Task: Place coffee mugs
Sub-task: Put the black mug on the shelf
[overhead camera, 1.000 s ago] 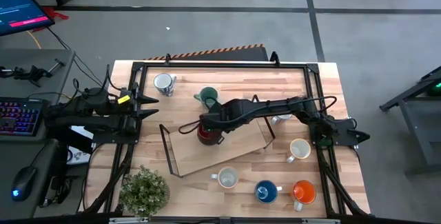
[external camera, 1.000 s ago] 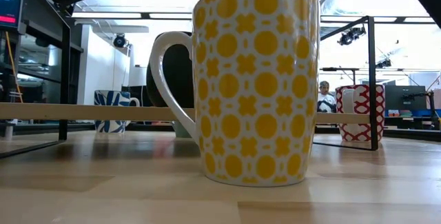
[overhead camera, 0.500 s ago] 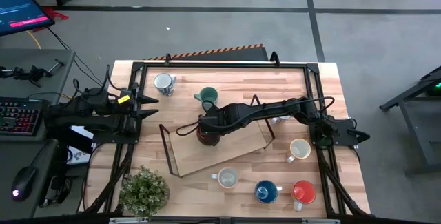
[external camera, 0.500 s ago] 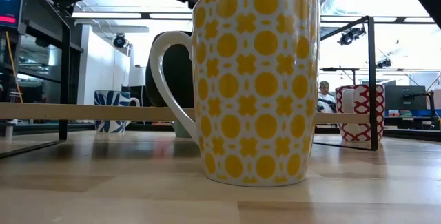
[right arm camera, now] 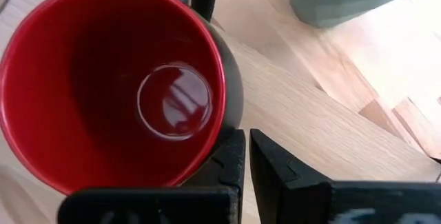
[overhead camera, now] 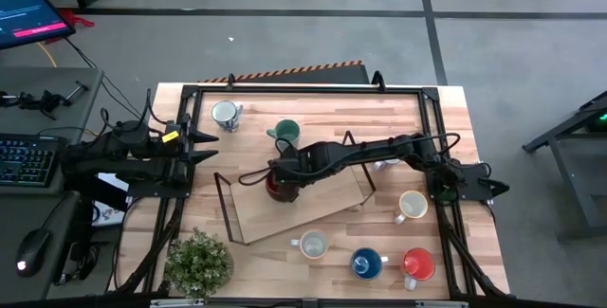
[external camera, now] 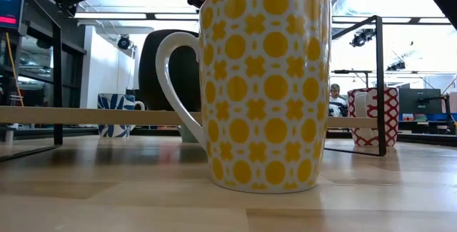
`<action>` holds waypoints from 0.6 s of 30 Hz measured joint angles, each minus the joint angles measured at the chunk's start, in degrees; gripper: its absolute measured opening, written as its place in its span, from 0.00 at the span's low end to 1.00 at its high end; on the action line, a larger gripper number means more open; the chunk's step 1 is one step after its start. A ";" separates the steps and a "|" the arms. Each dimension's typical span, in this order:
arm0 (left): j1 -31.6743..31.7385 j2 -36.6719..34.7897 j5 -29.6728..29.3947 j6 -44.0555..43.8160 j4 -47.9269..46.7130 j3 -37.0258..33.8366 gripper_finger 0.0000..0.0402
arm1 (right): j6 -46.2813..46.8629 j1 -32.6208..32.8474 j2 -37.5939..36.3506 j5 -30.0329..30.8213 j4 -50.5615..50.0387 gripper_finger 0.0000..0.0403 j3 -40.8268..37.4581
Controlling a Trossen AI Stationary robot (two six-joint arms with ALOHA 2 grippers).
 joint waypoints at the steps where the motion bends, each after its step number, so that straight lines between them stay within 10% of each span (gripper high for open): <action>1: 0.00 -0.01 0.00 0.00 -0.01 0.00 0.43 | -0.02 0.00 0.00 -0.26 0.13 0.03 0.00; 18: 0.00 0.00 0.01 -0.96 0.00 0.00 0.43 | -3.46 0.04 1.05 -5.01 5.60 0.03 0.09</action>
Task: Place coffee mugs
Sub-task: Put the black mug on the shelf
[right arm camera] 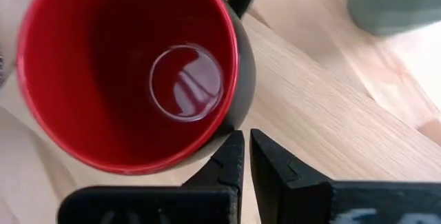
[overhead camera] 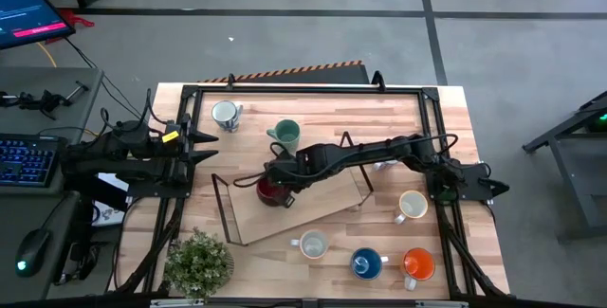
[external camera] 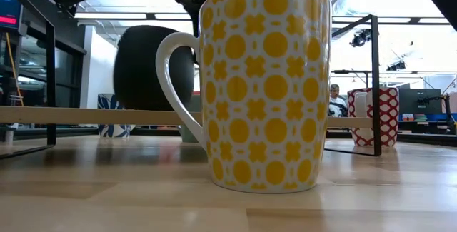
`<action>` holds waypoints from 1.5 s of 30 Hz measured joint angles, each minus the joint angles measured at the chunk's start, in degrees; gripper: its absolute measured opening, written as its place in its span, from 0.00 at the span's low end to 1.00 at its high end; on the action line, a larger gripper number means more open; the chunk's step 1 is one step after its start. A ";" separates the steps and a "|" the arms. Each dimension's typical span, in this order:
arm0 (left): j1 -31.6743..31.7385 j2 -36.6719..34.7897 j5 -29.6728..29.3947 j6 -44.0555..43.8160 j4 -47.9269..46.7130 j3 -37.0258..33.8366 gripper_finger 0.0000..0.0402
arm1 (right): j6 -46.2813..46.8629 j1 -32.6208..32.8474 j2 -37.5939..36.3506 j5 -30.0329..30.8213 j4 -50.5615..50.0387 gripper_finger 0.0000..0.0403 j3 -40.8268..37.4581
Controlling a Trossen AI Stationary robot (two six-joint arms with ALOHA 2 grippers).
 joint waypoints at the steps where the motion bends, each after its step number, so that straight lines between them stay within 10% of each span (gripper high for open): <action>1: 0.00 0.00 0.01 -0.36 0.01 0.00 0.43 | -0.03 0.00 0.00 0.00 0.52 0.03 0.00; 45: 0.00 0.00 -0.01 -1.01 0.03 -0.02 0.43 | -3.09 0.26 3.32 -7.70 11.75 0.03 -0.02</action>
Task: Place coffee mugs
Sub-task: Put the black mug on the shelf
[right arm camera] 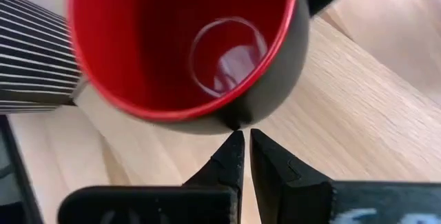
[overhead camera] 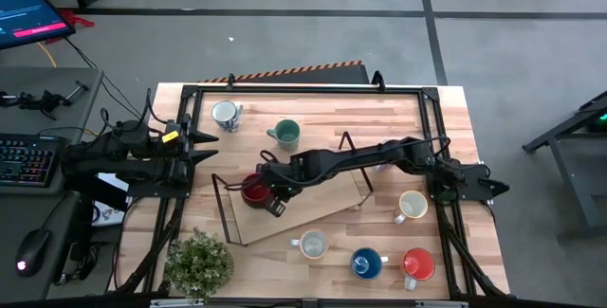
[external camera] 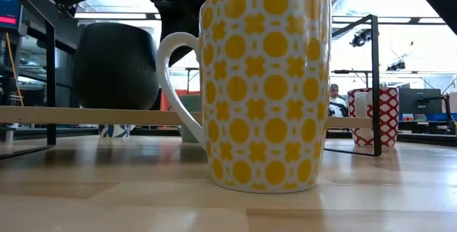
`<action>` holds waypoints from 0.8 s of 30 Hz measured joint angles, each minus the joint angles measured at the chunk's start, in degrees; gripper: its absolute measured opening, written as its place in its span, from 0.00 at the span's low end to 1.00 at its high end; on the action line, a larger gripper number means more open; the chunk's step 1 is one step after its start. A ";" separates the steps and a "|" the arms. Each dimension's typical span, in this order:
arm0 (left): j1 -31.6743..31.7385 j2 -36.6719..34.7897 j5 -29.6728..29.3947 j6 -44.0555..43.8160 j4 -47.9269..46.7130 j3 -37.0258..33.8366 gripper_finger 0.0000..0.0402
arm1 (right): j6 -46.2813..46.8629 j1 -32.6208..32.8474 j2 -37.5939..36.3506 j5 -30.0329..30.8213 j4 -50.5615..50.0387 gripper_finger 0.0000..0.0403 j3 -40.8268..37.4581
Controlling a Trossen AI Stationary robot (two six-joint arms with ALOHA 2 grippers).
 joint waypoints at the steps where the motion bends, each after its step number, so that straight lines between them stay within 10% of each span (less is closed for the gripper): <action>1: 0.00 0.00 0.02 0.00 -0.01 0.00 0.43 | -0.12 0.00 0.08 -0.15 0.63 0.03 0.00; 24: 0.00 0.00 0.00 0.00 0.02 0.00 0.43 | -0.76 -0.02 1.51 -0.94 6.94 0.03 0.00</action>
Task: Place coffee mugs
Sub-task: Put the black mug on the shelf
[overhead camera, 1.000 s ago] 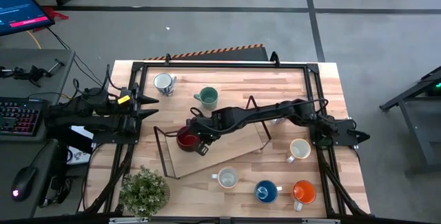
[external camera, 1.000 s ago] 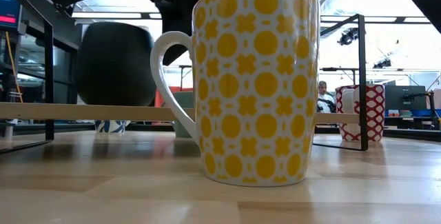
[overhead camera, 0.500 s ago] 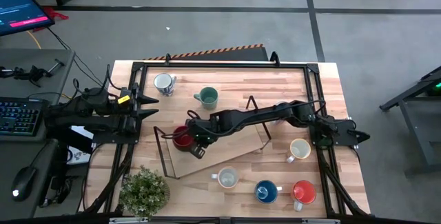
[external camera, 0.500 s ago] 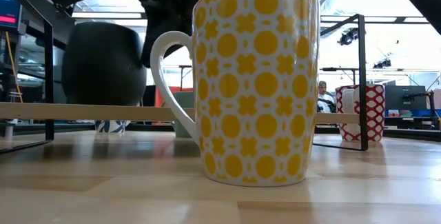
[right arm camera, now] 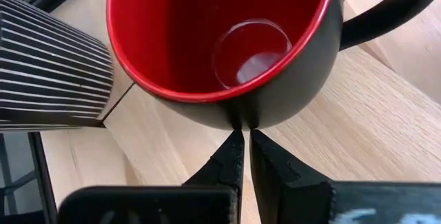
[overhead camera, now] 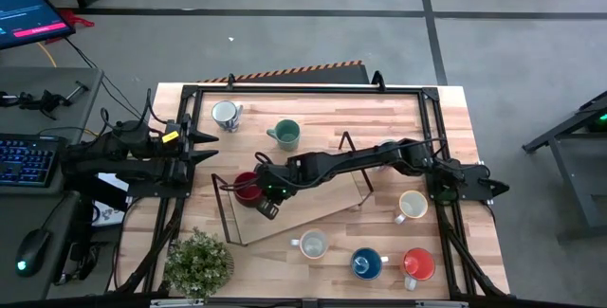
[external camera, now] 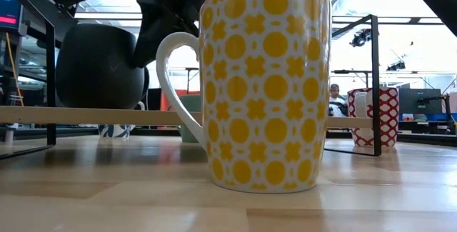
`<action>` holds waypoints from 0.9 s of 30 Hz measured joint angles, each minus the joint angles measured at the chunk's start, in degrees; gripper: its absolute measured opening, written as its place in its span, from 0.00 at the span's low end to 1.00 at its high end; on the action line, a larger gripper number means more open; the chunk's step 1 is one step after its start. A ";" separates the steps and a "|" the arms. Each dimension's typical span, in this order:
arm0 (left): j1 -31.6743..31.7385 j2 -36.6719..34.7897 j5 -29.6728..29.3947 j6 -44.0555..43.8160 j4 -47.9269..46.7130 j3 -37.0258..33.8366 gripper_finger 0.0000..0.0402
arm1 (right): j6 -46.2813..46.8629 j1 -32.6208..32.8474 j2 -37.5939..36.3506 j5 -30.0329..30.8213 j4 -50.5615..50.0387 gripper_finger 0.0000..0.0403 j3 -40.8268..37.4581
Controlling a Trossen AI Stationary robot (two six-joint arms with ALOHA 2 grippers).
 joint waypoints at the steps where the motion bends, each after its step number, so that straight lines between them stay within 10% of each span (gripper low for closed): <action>1: 0.00 0.00 0.00 0.00 0.00 0.00 0.43 | -0.17 0.00 0.00 -0.06 0.14 0.03 0.00; 27: 0.00 0.00 0.00 0.00 0.01 0.00 0.43 | 2.15 0.00 0.00 6.22 -1.46 0.03 -0.01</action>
